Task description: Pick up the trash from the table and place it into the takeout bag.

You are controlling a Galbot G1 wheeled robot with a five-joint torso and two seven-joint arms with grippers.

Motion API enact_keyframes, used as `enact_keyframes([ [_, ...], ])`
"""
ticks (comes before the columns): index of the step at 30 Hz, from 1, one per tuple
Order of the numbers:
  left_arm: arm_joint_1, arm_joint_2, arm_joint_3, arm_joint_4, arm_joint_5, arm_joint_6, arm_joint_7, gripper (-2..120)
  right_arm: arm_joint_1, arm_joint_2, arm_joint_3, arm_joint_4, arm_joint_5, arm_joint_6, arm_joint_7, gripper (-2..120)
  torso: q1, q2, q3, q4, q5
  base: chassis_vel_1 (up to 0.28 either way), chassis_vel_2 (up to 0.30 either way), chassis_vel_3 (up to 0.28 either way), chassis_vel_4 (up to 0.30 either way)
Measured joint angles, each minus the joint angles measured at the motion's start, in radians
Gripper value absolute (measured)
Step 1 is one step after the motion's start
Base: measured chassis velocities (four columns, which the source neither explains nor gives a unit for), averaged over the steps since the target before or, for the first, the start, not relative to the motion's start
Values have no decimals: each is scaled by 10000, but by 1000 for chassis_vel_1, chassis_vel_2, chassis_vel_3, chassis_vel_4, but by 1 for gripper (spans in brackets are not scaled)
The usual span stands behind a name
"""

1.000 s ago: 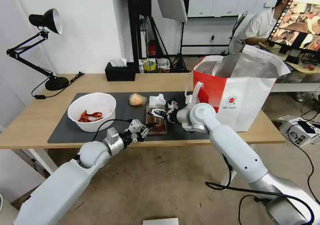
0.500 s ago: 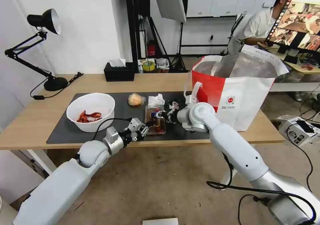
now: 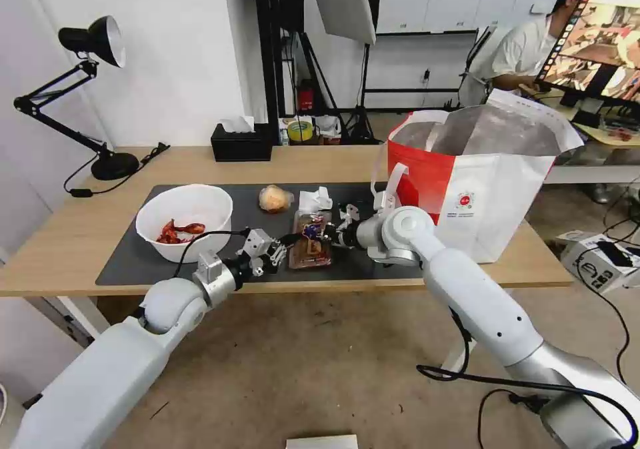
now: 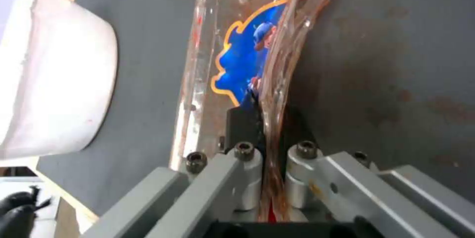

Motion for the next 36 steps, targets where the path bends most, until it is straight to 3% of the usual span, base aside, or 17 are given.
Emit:
enact_keyframes([
  [9, 1118, 369, -886, -862, -615, -1, -817, 30, -71, -205, 471, 483, -72, -9, -167, 0, 0, 0, -1, -1, 0, 0, 0, 0, 0],
  [15, 2237, 386, -1853, -1501, -1141, 30, -1523, 57, -314, -765, 1270, 1959, -63, 52, -463, 0, -1, 1, -2, -2, 2, 0, 0, 0, 0],
  [16, 2237, 386, -1853, -1501, -1141, 30, -1523, 57, -314, -765, 1270, 1959, -63, 52, -463, 0, -1, 1, -2, -2, 2, 0, 0, 0, 0],
  [19, 3001, 230, -2422, -1789, -1249, -63, -1841, 70, -482, -1207, 2022, 3127, -38, 488, -535, 0, -1, 2, -3, -4, 1, 0, 0, 0, 0],
  [25, 4062, -126, -3107, -2169, -1185, -105, -1862, 91, -655, -2016, 3153, 4536, 83, 1557, -593, 0, -3, 3, -4, -3, 2, 0, 0, 0, 0],
  [29, 4488, -285, -3431, -2417, -1098, -108, -1832, 99, -570, -2788, 3629, 4873, -36, 2374, -755, 0, -3, 3, -4, -4, 4, 0, 0, 0, 0],
  [36, 4980, -359, -3868, -2749, -1022, -108, -1756, 100, -278, -3654, 4084, 4445, -906, 3258, -901, 0, -3, 3, -4, -3, 4, 0, 0, 0, 0],
])
